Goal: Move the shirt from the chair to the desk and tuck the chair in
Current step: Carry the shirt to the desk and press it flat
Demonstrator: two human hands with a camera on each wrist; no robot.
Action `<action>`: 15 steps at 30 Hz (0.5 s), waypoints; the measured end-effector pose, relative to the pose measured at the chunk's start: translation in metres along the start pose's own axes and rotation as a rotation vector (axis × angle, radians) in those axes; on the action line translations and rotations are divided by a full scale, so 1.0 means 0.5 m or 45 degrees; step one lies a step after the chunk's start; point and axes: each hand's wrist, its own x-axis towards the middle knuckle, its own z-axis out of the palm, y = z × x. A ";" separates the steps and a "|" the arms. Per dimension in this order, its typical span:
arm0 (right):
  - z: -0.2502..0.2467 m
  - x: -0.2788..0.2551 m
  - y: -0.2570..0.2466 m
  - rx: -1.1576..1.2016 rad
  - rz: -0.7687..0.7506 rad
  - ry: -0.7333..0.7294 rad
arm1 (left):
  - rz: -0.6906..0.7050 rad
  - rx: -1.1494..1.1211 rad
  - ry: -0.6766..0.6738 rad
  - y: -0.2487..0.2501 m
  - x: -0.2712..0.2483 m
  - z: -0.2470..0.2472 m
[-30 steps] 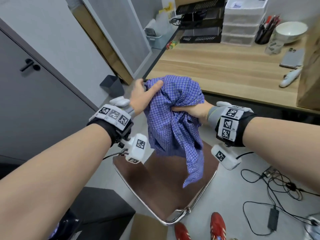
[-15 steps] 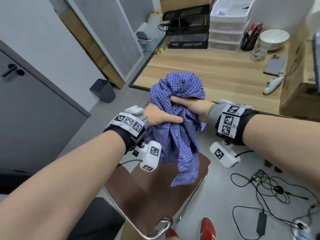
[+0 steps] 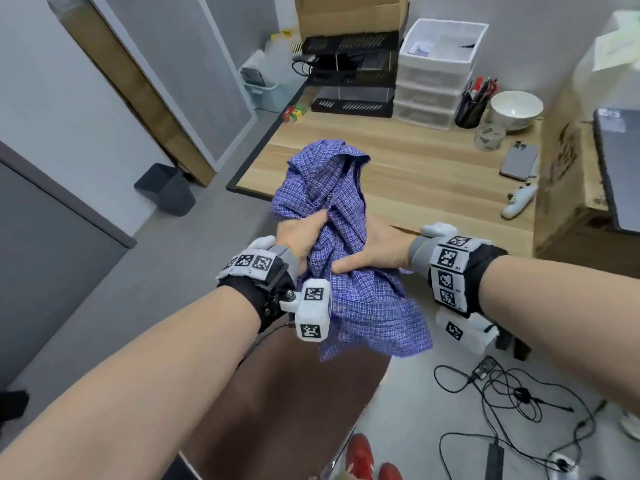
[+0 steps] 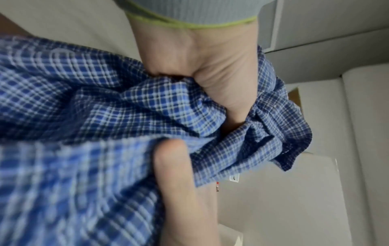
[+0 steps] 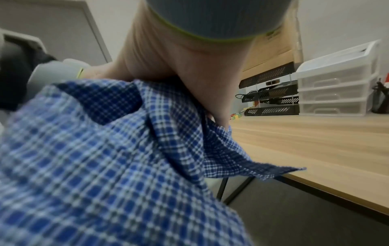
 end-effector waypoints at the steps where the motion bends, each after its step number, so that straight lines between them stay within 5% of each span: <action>1: 0.000 0.019 -0.003 -0.060 -0.008 0.015 | -0.023 -0.064 0.008 0.001 0.021 0.003; 15: -0.097 0.181 0.008 -0.332 0.043 0.520 | -0.204 -0.568 -0.055 0.104 0.213 0.074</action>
